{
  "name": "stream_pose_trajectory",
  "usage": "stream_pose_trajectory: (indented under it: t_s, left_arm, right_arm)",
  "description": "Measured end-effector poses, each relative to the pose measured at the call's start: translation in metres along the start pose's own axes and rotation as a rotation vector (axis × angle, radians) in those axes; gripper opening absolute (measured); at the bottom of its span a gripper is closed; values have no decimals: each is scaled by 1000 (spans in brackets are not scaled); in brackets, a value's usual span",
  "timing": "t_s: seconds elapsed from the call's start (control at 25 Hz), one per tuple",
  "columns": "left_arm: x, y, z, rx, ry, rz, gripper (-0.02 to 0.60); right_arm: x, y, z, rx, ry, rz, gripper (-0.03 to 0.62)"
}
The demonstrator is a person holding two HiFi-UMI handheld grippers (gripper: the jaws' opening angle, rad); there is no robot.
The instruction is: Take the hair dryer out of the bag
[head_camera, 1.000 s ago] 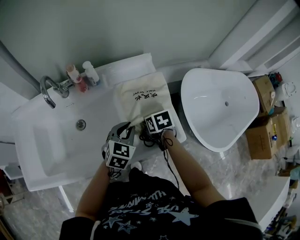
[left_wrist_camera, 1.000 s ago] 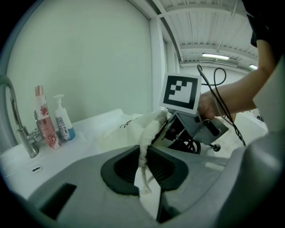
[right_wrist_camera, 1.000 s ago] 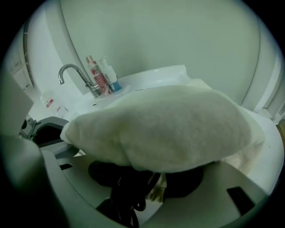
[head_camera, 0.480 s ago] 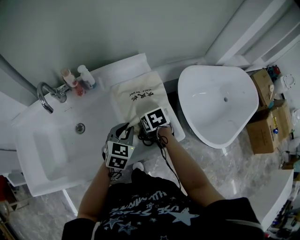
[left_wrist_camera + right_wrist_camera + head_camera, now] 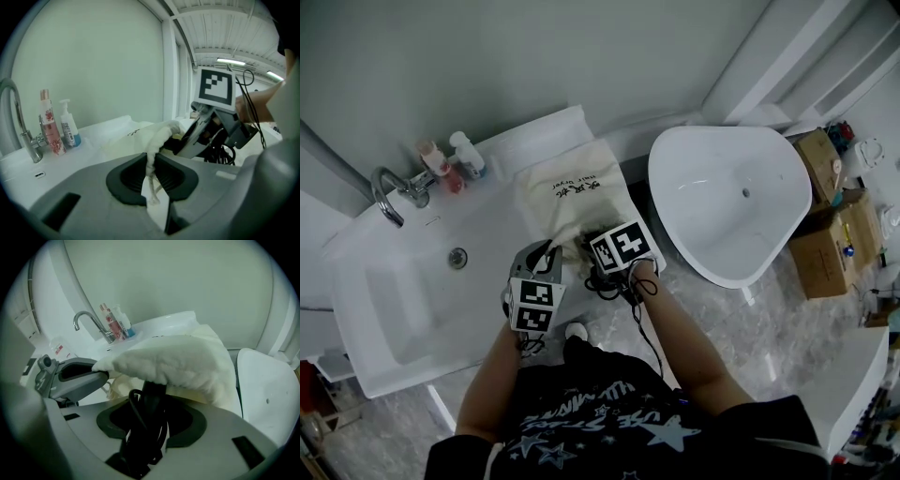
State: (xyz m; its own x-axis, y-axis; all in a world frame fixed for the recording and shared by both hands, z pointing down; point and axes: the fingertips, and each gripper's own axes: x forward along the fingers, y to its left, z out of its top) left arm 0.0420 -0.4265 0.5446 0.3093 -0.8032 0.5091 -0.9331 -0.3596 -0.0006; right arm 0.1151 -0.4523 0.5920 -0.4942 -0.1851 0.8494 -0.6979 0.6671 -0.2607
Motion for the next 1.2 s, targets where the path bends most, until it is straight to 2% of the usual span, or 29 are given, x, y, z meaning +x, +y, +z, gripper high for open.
stream_pose_trajectory:
  t_s: [0.2,0.4,0.64,0.8,0.92,1.0,1.12,1.2]
  left_arm:
    - [-5,3,6,-19,-17,6,61]
    - [-9,6,8,-2,-20,-17,61]
    - [-10,1,4,10,-9,-56,61]
    - [-15,-2,1,11,-7,-105,63]
    - [-21,-7,-4,10,9,-152,71]
    - [-27,-12,-8,14,20,-188,90]
    - [-41,-18,-12,31,18,-231,199]
    - [-56,-18,-15,47,7,-245,223]
  right_arm:
    - [-21,10,-26,-14,-7,35,183]
    - [-45,30,-51,52,-62,113,183]
    - [-67,70,-75,75,-129,200,183]
    - [-77,91,-98,124,-152,215,183]
    - [-88,101,-111,157,-183,195,183]
    - [-96,108,-117,178,-210,177,183]
    - [-111,118,-120,214,-268,148,183]
    - [-121,128,-117,238,-323,131,183]
